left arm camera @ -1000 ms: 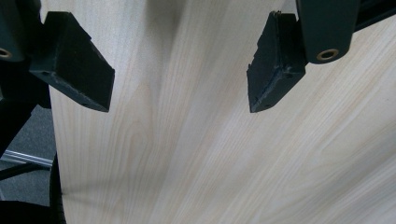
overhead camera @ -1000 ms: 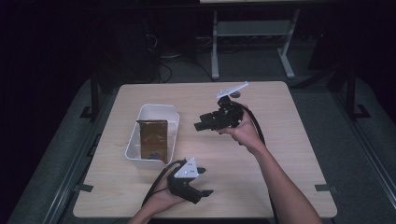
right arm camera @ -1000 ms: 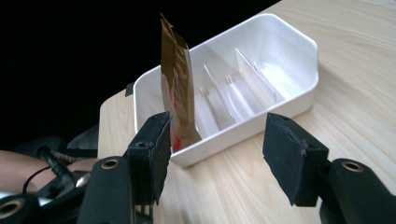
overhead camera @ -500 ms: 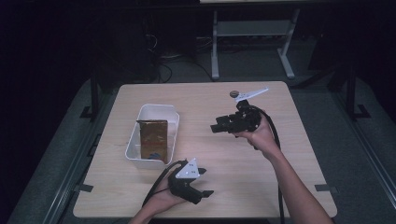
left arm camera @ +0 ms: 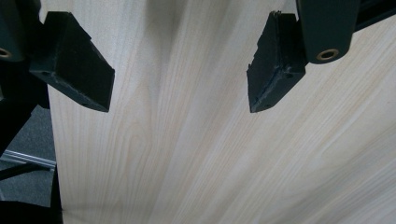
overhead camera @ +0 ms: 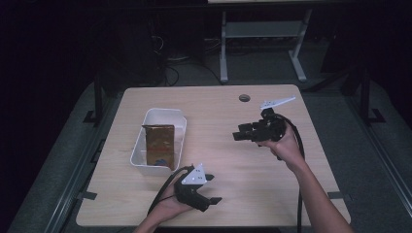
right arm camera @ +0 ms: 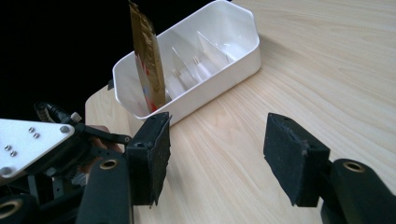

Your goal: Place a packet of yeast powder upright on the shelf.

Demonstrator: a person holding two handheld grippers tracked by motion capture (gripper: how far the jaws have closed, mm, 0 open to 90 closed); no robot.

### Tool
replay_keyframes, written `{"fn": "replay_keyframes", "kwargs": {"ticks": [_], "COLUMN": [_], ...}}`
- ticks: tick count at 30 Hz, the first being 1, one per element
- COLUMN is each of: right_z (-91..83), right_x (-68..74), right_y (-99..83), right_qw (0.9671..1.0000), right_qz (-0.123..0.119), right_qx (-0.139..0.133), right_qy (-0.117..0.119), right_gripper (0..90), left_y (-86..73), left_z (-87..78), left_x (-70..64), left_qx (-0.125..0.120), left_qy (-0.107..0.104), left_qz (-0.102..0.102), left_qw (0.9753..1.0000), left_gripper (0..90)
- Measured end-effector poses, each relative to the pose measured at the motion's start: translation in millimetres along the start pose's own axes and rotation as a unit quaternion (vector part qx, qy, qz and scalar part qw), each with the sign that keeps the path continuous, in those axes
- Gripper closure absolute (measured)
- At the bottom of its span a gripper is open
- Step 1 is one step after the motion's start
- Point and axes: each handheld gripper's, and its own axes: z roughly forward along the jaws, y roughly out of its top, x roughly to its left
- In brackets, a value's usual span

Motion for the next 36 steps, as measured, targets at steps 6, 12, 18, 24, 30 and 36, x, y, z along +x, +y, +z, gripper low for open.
{"fn": "replay_keyframes", "kwargs": {"ticks": [6,12,18,24,30,36], "right_z": [-11.9,-24.8,-35.9,-44.6,-50.8,-56.8], "right_x": [-2.9,-5.1,-8.7,-10.1,-10.3,-12.7], "right_y": [-10.4,-22.3,-33.9,-42.2,-49.7,-61.3], "right_qw": [1.0,0.9999,0.9996,0.9994,0.9992,0.9988], "right_qz": [0.006,0.008,0.017,0.021,0.023,0.032], "right_qx": [0.0,-0.002,-0.005,-0.007,-0.006,-0.01], "right_qy": [-0.007,-0.014,-0.021,-0.026,-0.032,-0.035], "right_gripper": [40.1,39.8,39.7,39.7,39.5,39.4], "left_y": [-0.2,-0.1,-0.3,-0.4,-0.6,-0.8], "left_z": [0.6,0.1,-0.8,-1.0,-1.6,-1.6], "left_x": [0.0,0.7,2.2,2.3,3.3,3.4], "left_qx": [0.004,0.004,0.003,0.001,0.001,-0.001], "left_qy": [-0.002,0.0,0.001,0.001,0.002,0.002], "left_qz": [-0.003,-0.003,-0.005,-0.006,-0.008,-0.009], "left_qw": [1.0,1.0,1.0,1.0,1.0,1.0], "left_gripper": [22.8,22.8,22.8,22.7,22.6,22.6]}}
